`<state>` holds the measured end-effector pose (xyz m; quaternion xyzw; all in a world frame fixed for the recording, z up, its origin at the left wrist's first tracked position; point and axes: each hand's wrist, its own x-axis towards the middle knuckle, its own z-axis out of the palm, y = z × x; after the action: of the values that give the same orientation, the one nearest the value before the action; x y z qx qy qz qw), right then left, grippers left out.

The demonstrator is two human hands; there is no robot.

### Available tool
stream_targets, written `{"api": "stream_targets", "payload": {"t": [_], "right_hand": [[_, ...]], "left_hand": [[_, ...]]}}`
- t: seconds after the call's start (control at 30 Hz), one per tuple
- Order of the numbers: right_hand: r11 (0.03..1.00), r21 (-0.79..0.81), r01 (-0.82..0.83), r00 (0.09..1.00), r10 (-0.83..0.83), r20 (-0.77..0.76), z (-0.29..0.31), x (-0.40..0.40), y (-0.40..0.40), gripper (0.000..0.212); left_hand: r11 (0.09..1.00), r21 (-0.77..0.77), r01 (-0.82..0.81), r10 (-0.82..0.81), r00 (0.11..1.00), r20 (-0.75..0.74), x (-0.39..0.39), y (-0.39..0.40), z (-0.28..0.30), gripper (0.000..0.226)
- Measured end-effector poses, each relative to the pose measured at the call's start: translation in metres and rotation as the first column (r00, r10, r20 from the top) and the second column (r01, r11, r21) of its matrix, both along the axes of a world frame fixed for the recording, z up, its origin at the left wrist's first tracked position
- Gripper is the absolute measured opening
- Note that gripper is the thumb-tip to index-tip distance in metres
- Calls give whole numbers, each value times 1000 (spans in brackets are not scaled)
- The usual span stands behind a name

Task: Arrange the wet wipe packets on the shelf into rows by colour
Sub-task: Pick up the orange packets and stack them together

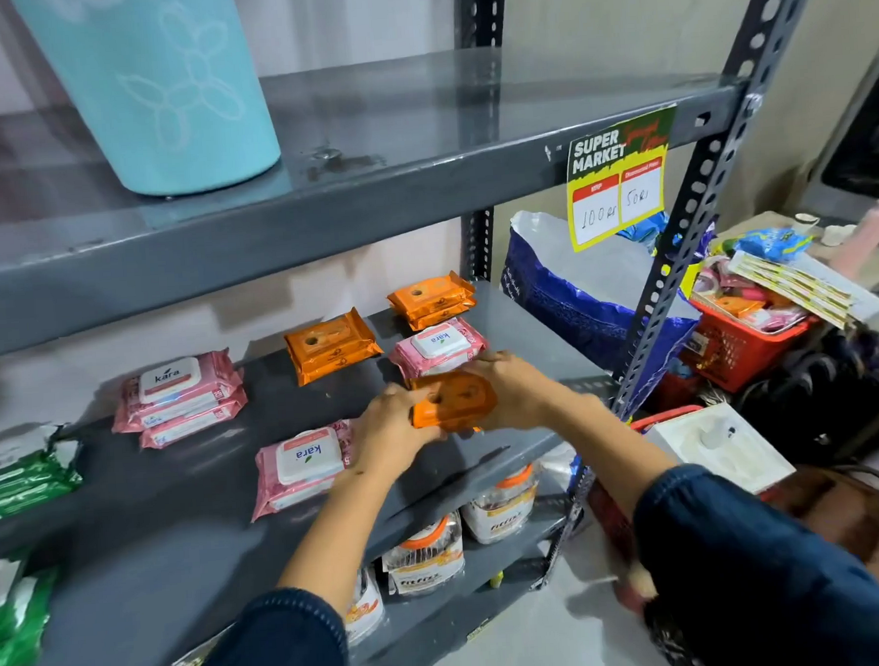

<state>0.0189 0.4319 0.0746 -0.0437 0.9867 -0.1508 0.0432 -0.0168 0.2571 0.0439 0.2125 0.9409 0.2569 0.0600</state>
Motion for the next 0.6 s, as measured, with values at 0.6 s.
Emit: {"api": "stream_targets", "payload": {"t": [0.6], "right_hand": [[996,87,-27,975,7,223,-31,-68,68,77]], "left_hand": [[952,197,-233,231,972,34,0,82,-27,43]]}}
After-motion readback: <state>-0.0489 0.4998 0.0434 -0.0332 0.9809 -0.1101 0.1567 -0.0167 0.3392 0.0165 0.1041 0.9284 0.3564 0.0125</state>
